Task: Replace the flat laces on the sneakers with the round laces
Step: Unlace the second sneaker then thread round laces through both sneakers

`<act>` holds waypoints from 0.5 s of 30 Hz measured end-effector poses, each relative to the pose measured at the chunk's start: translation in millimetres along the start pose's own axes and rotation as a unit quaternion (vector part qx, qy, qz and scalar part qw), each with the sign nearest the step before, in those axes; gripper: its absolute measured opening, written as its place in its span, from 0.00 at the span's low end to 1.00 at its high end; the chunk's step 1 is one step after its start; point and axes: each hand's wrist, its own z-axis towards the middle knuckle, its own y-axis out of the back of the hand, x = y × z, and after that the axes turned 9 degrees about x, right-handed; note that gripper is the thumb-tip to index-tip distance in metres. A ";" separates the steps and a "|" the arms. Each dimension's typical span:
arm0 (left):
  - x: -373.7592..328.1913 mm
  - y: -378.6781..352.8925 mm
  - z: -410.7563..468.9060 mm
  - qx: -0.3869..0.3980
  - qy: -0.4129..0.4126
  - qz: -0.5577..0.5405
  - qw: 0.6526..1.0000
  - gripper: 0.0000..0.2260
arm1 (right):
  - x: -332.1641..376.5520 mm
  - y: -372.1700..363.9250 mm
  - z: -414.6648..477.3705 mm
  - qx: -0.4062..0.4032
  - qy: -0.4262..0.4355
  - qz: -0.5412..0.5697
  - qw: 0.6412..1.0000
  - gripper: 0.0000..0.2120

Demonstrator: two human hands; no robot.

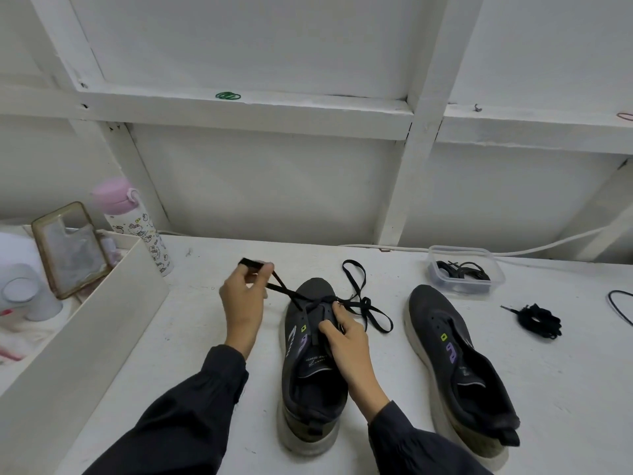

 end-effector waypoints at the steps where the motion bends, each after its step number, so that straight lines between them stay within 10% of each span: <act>1: -3.5 0.9 0.4 -0.009 -0.002 -0.008 1.000 0.05 | -0.2 -1.1 -0.1 -0.004 -0.001 0.001 1.000 0.24; 10: 31.5 -12.7 -24.5 0.194 0.079 0.119 0.970 0.08 | -9.5 -4.5 6.1 -0.004 -0.022 -0.008 1.000 0.24; 15: 10.0 -4.2 -2.7 0.081 0.028 0.040 0.995 0.04 | -1.3 -0.3 -0.2 0.006 0.000 0.000 1.000 0.27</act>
